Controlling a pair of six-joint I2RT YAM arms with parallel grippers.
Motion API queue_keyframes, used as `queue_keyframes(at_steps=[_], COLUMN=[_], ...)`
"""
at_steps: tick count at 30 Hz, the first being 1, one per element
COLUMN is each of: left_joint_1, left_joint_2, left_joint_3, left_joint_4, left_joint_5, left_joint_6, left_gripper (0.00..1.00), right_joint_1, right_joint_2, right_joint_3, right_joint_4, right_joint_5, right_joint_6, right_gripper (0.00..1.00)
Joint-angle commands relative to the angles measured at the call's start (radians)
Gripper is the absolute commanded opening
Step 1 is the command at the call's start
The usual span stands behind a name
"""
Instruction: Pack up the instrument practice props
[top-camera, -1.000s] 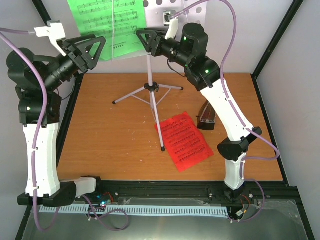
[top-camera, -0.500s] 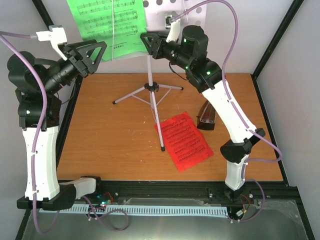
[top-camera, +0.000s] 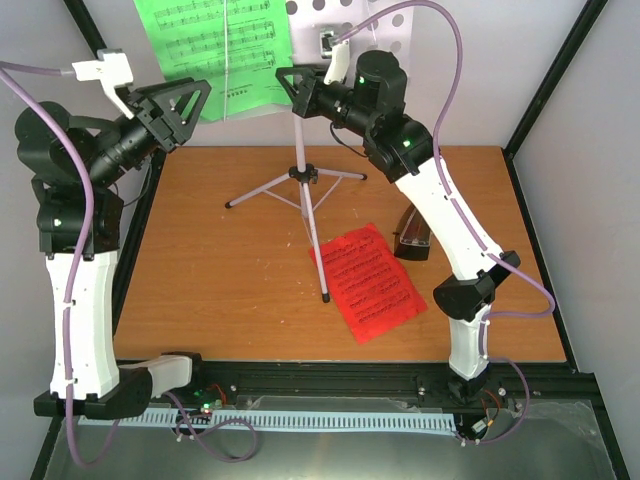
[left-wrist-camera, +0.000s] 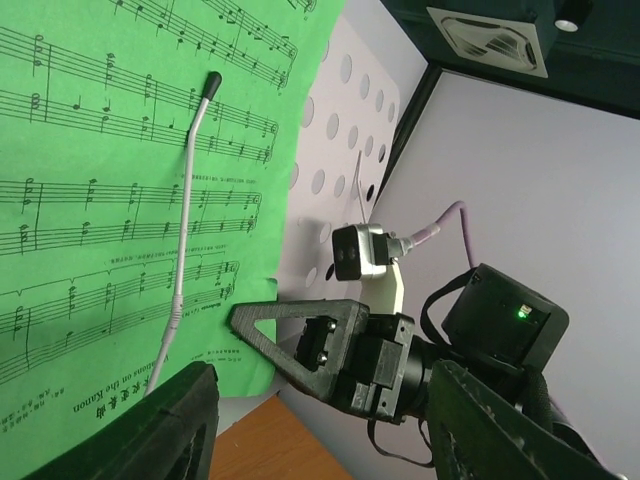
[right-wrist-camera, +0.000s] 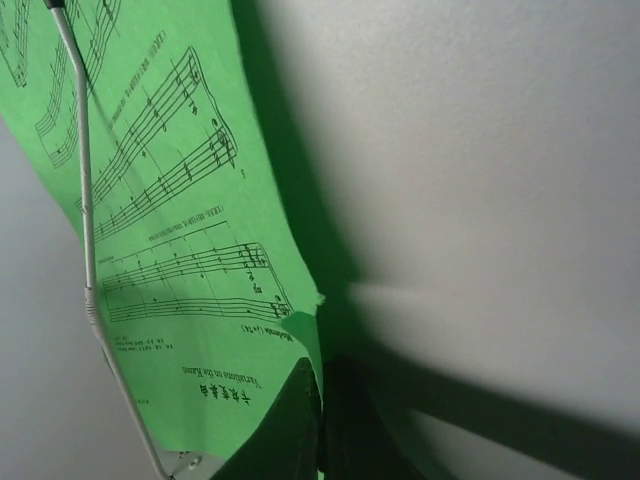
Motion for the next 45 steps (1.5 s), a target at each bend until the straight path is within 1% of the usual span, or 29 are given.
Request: queue_keyframes(at_steps=[1, 6, 12, 15, 18, 21, 23, 30, 34, 37, 44, 45], left_joint_1=[-0.003, -0.037, -0.108, -0.117, -0.12, -0.123, -0.128, -0.13, -0.13, -0.13, -0.13, -0.13], left_joint_2=[0.027, 0.08, 0.126, 0.147, 0.171, 0.19, 0.199, 0.245, 0.254, 0.259, 0.26, 0.261], left_joint_3=[0.026, 0.067, 0.099, 0.112, 0.125, 0.143, 0.15, 0.194, 0.199, 0.207, 0.21, 0.211], left_joint_4=[0.045, 0.029, 0.003, 0.0, -0.001, 0.008, 0.02, 0.005, 0.013, 0.015, 0.016, 0.015], left_joint_5=[-0.014, -0.052, -0.142, -0.156, -0.158, -0.146, -0.145, -0.139, -0.135, -0.124, -0.121, -0.12], left_joint_6=[-0.039, -0.02, 0.03, 0.042, 0.047, 0.044, 0.046, 0.057, 0.057, 0.055, 0.056, 0.055], left_gripper=[0.57, 0.57, 0.57, 0.56, 0.54, 0.48, 0.46, 0.43, 0.38, 0.32, 0.02, 0.01], right_joint_1=[0.002, 0.002, 0.002, 0.002, 0.002, 0.002, 0.002, 0.002, 0.002, 0.002, 0.002, 0.002], right_joint_2=[0.005, -0.005, -0.013, -0.017, -0.017, -0.018, -0.018, -0.021, -0.021, -0.022, -0.025, -0.026], right_joint_3=[0.026, 0.023, 0.02, 0.017, 0.012, 0.012, 0.011, 0.006, 0.006, 0.006, 0.004, 0.004], right_joint_4=[0.016, 0.017, 0.007, -0.004, -0.002, 0.003, 0.003, 0.006, 0.008, 0.007, 0.005, 0.005], right_joint_5=[0.012, 0.017, 0.023, 0.03, 0.03, 0.024, 0.024, 0.027, 0.028, 0.034, 0.035, 0.034], right_joint_6=[-0.001, -0.005, -0.011, -0.02, -0.023, -0.02, -0.021, -0.02, -0.021, -0.024, -0.023, -0.023], right_gripper=[0.03, 0.03, 0.03, 0.03, 0.03, 0.03, 0.03, 0.03, 0.03, 0.03, 0.03, 0.03])
